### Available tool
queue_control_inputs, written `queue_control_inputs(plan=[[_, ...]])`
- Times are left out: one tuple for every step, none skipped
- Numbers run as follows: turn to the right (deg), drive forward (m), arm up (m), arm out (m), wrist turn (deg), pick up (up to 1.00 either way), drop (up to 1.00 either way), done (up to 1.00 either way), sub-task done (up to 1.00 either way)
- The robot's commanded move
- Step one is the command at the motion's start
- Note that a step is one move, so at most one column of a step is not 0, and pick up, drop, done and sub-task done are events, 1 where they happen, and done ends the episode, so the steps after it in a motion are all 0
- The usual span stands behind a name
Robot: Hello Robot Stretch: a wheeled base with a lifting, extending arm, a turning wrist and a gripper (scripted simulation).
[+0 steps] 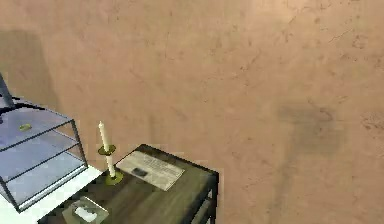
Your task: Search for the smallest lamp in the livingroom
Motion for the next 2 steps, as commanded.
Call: queue_control_inputs(plan=[[45.0, 0.00, 0.00, 0.00, 0.0, 0.00, 0.00, 0.00, 0.00], [45.0, 0.00, 0.00, 0.00, 0.0, 0.00, 0.00, 0.00, 0.00]])
